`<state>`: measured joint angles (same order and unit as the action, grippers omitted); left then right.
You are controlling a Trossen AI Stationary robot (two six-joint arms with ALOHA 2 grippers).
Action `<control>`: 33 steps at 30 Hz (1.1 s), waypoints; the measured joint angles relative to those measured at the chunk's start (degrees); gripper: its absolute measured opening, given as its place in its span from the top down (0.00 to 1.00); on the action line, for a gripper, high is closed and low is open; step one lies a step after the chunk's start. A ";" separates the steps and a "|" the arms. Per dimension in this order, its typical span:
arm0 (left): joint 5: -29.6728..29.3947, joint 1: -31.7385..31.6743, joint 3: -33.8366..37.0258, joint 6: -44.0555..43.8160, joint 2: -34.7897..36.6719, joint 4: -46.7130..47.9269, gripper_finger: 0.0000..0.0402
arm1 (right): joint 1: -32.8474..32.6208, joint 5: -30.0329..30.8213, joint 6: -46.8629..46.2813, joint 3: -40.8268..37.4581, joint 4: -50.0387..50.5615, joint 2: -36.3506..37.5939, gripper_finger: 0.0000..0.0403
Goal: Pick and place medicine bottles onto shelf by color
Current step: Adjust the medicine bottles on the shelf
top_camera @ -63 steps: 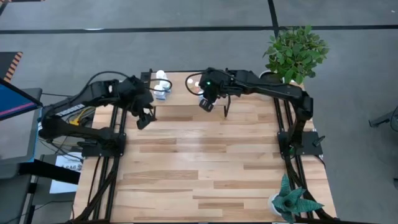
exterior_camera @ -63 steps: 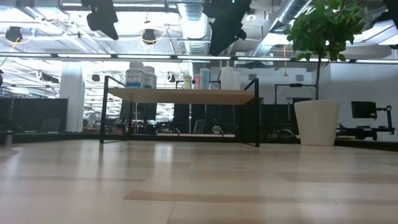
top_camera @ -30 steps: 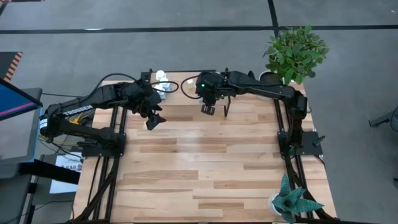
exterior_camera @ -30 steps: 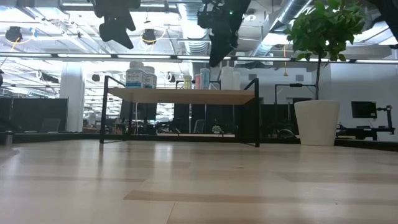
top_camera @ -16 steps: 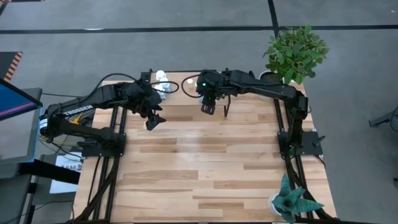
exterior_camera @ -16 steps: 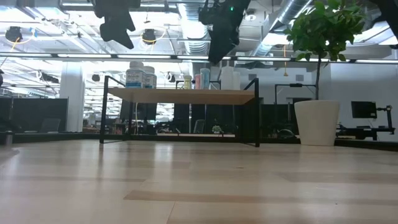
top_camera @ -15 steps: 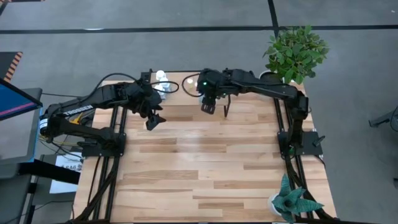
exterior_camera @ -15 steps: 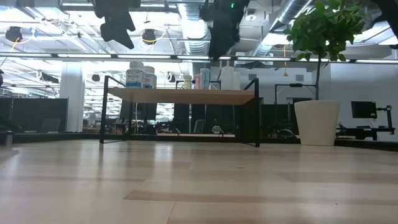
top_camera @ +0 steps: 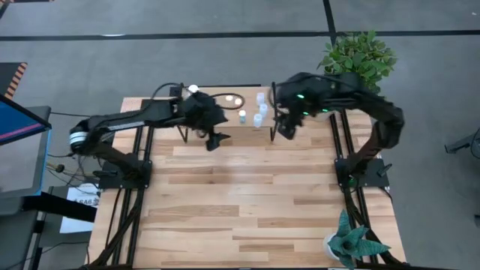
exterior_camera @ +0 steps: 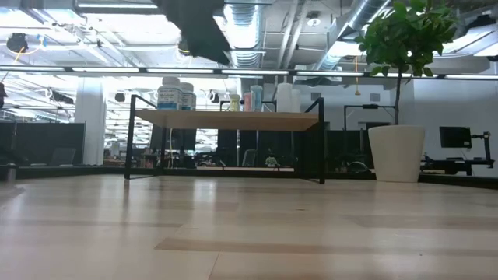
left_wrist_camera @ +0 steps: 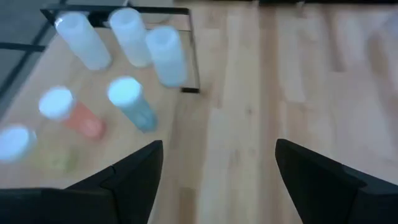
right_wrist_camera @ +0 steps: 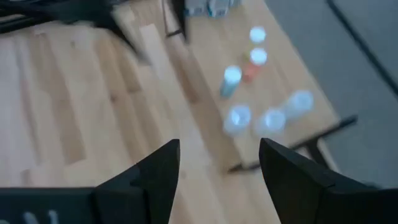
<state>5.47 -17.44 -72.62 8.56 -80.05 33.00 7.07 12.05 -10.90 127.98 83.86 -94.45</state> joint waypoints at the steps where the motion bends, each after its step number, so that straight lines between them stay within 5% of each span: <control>1: -0.48 -0.04 -1.45 0.69 -1.75 0.14 0.26 | -0.62 -0.02 -1.66 0.00 1.32 1.16 0.40; 9: -6.37 -0.05 -17.45 7.24 -13.60 8.60 0.26 | -6.15 0.04 -7.25 -0.03 6.13 8.76 0.40; 16: -5.89 -1.32 -29.43 12.34 -20.93 15.85 0.26 | -9.98 0.15 -7.23 0.00 6.15 13.46 0.40; 33: -6.37 -3.35 -32.06 14.58 -27.74 17.43 0.26 | -16.05 0.13 -7.49 -0.04 6.16 16.46 0.40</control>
<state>-0.90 -20.79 -104.68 23.15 -107.79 50.43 -8.98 12.19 -18.39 127.94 90.02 -78.00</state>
